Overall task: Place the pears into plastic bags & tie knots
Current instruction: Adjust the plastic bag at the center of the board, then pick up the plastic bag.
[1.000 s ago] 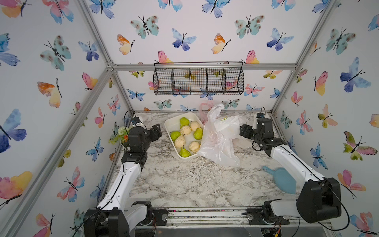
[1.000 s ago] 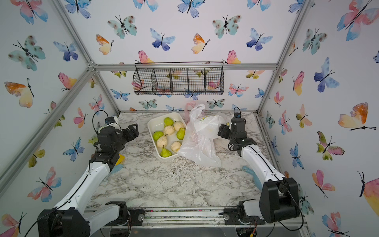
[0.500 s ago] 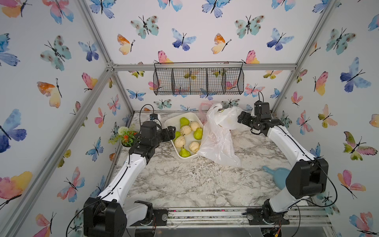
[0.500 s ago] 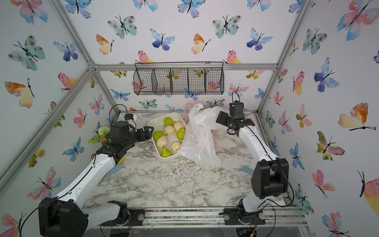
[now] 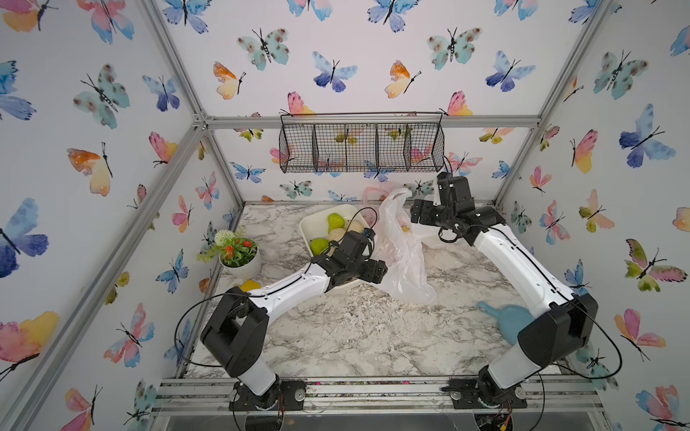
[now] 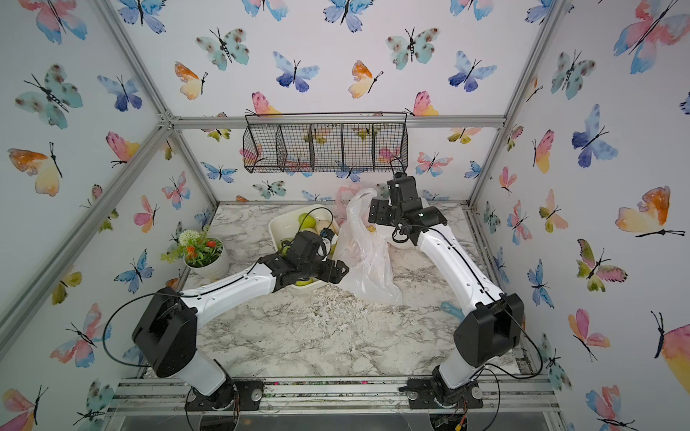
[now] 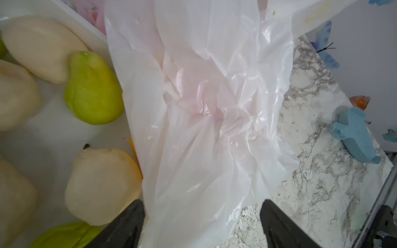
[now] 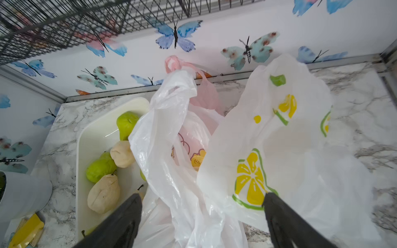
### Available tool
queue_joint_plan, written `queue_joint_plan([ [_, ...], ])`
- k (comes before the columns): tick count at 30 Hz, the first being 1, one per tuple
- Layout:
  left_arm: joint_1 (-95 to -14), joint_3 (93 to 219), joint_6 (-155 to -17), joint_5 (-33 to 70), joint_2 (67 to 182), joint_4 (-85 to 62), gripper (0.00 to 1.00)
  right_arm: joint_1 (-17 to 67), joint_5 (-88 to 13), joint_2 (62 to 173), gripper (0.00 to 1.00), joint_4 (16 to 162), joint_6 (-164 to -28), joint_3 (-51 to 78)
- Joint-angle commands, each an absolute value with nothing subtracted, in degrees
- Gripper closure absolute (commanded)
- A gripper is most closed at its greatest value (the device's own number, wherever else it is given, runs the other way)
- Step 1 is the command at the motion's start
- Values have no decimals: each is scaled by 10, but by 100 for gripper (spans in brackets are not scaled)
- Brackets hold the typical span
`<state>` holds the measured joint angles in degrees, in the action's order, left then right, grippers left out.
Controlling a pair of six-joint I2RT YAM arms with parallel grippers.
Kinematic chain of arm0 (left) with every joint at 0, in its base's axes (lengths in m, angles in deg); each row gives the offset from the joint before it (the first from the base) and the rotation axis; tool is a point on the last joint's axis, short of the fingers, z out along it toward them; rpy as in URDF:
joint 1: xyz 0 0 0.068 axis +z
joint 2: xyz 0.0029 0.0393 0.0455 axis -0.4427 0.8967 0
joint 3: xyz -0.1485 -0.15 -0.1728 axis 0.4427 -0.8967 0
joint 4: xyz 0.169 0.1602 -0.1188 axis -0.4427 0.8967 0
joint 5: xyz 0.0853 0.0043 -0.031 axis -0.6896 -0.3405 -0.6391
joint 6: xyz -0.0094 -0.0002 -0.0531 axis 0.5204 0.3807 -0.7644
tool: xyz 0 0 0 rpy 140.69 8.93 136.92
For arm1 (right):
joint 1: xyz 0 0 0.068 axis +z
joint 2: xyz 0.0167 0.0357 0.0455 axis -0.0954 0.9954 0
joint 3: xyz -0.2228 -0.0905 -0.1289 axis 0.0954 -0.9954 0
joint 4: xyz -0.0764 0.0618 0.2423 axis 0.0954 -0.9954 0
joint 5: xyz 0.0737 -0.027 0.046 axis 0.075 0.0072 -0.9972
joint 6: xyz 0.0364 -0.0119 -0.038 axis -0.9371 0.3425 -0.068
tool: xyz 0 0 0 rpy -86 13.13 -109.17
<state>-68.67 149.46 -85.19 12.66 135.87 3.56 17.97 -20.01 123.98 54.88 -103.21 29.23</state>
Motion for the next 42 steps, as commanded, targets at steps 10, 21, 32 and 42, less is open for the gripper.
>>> queue_joint_plan([
  [10,-685,1454,-846,121,1311,24,26,65,-255,1245,25,567,-1005,187],
  [21,-628,1464,-860,118,1180,39,17,92,-425,1385,2,584,-1016,284],
  [32,-616,1554,-842,33,1147,143,17,127,-424,1304,72,688,-1014,201],
  [42,-641,1734,-900,38,1195,218,3,254,-311,1099,94,722,-1091,88],
])
